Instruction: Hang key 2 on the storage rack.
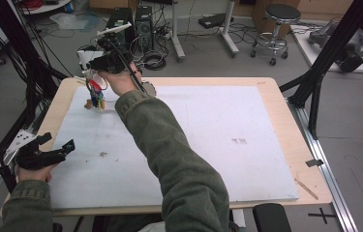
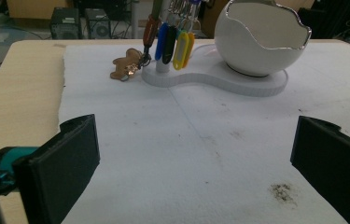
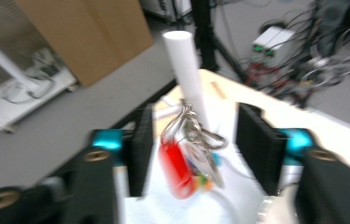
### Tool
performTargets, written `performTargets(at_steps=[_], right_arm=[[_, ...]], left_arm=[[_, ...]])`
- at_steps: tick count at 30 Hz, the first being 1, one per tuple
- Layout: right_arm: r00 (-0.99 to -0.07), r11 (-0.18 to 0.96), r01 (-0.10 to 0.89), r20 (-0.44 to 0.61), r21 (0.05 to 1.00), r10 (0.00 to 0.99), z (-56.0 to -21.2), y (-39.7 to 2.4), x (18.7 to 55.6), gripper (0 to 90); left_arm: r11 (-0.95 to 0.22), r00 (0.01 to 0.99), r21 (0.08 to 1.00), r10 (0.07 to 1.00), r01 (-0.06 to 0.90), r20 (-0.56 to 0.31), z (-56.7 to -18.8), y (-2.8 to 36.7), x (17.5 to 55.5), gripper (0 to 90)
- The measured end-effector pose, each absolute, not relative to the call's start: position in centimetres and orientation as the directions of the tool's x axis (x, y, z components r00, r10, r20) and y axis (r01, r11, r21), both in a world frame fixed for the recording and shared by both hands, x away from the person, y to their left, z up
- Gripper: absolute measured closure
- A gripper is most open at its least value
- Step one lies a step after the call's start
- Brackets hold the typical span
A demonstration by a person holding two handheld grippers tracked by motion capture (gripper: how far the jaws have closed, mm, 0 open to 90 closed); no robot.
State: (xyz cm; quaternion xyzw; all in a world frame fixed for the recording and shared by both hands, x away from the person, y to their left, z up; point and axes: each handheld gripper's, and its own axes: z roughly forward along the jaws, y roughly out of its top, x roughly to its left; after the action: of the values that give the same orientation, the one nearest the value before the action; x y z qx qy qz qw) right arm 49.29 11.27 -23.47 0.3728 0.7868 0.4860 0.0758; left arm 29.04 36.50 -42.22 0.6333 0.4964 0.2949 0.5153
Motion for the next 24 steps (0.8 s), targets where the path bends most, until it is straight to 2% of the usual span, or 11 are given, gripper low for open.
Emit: performTargets(at_steps=[4, 6, 8, 10, 24], right_arm=[[-0.701, 0.276, 0.490, 0.185, 0.827, 0.688, -23.5, 10.1, 49.0, 20.4], [-0.702, 0.284, 0.491, 0.180, 0.824, 0.689, -23.5, 9.5, 49.0, 12.9], [-0.701, 0.297, 0.485, 0.162, 0.823, 0.695, -23.5, 8.9, 48.9, 9.8], [-0.706, 0.306, 0.481, 0.157, 0.821, 0.690, -23.6, 8.2, 48.9, 0.6], [-0.706, 0.288, 0.459, 0.148, 0.841, 0.693, -23.4, 2.8, 48.2, 0.6]], left_arm=[[0.022, 0.332, 0.945, 0.933, 0.326, -0.136, -42.2, 36.5, 29.0, 1.7], [0.021, 0.332, 0.945, 0.934, 0.327, -0.135, -42.2, 36.5, 29.0, 1.7], [0.020, 0.332, 0.945, 0.934, 0.328, -0.135, -42.2, 36.5, 29.0, 1.7], [0.018, 0.331, 0.944, 0.934, 0.329, -0.133, -42.2, 36.5, 29.0, 1.7], [0.017, 0.331, 0.944, 0.934, 0.330, -0.133, -42.2, 36.4, 28.9, 1.7]])
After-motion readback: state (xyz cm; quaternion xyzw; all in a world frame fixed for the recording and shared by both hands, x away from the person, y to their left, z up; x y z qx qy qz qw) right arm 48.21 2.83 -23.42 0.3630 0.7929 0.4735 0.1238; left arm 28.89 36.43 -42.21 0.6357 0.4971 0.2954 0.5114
